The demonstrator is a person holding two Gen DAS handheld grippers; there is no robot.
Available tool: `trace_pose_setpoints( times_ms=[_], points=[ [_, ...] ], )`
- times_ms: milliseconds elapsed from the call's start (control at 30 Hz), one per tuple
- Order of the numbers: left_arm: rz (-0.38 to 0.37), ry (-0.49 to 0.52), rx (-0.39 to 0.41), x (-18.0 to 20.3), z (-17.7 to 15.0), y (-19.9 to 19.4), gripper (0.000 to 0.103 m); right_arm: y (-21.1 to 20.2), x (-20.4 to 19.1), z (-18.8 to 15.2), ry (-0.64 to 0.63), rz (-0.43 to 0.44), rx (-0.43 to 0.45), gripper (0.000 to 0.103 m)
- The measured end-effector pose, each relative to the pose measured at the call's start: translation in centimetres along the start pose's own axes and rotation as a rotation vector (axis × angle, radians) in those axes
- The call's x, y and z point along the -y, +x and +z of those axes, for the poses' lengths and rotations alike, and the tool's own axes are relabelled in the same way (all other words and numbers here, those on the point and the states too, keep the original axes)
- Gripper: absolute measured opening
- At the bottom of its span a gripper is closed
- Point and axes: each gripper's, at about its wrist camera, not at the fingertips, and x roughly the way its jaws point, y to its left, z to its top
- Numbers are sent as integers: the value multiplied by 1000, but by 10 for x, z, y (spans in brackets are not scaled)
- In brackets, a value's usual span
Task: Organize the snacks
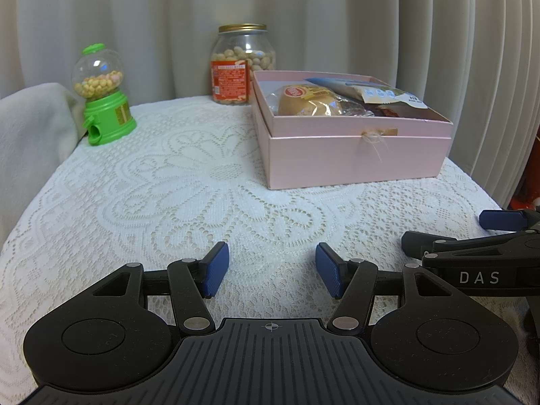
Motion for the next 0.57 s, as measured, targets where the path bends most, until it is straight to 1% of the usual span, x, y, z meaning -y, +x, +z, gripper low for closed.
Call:
trace_pose_setpoints(
  times_ms=[567],
  points=[
    [4, 3, 1, 0, 0, 0, 63, 0, 0, 0, -2, -1, 0, 103]
  ],
)
